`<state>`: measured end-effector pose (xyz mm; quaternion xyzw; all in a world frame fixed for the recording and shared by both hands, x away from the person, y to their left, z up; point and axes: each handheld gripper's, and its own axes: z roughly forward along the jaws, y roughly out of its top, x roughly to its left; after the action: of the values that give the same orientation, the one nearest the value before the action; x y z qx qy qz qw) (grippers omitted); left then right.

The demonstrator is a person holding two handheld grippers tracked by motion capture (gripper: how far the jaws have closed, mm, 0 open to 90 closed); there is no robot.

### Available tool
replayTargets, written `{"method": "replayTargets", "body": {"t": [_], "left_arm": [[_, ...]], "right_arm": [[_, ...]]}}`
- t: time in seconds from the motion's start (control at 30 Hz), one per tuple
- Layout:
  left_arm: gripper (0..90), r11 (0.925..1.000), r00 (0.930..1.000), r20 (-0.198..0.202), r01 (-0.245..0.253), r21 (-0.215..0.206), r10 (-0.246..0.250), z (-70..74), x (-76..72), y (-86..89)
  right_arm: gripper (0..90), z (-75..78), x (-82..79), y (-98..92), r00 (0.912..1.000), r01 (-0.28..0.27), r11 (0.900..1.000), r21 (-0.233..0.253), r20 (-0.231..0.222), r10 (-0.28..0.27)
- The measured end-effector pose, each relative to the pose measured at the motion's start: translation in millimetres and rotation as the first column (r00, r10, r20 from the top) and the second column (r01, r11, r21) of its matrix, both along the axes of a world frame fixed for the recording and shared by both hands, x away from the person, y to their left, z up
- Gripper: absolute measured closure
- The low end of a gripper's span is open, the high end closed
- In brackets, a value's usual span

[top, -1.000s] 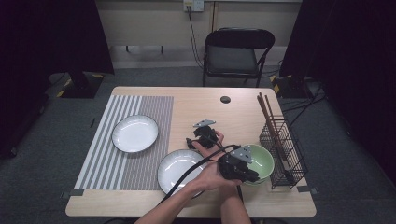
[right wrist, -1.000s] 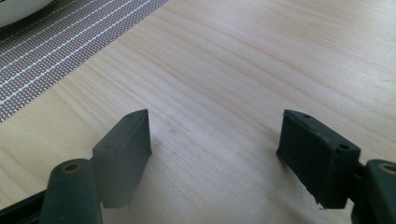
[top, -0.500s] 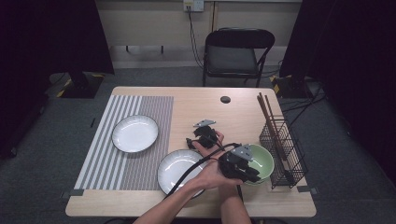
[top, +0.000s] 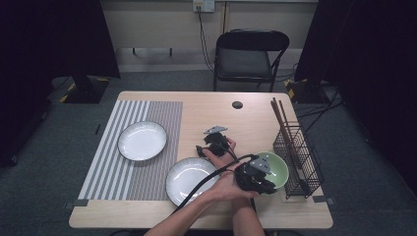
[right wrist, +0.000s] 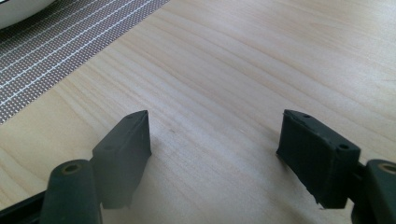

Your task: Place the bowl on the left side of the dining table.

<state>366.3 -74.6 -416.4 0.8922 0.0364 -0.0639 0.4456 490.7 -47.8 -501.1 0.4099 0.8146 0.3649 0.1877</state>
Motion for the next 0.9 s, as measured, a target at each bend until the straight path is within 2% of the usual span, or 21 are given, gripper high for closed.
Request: {"method": "replayTargets", "body": {"t": [0.17,0.47,0.57,0.73,0.8,0.9], "left_arm": [[82.7,0.9998,1.0000,-0.001,-0.005,-0.019,0.005,4.4,1.4,0.4],[83.2,0.9998,1.0000,-0.001,-0.002,-0.019,0.002,5.1,2.5,0.5],[83.7,0.9993,0.9997,-0.025,-0.004,-0.036,0.003,6.8,4.9,0.8],[84.4,0.9999,0.9995,-0.029,0.010,-0.012,-0.011,11.4,7.8,-2.1],[84.5,0.9998,0.9985,-0.054,0.009,-0.020,-0.010,12.1,9.2,-2.5],[84.6,0.9998,0.9983,-0.057,0.012,-0.018,-0.013,13.6,10.5,-3.2]], "right_arm": [[24.5,0.0,-0.2,0.2,1.0000,0.001,1.000,-0.001,0.000,-0.001],[24.5,0.0,-0.3,0.3,1.0000,0.001,1.000,-0.001,-0.001,-0.001],[24.5,0.0,-0.2,0.3,1.0000,0.001,1.000,-0.002,0.000,-0.001],[24.5,0.0,-0.2,0.3,1.0000,0.001,1.000,-0.001,-0.002,-0.001],[24.5,0.1,-0.2,0.3,1.0000,0.001,1.000,0.000,-0.002,-0.001],[24.5,0.1,-0.1,0.1,1.0000,0.000,1.000,-0.001,0.000,0.000]]}}
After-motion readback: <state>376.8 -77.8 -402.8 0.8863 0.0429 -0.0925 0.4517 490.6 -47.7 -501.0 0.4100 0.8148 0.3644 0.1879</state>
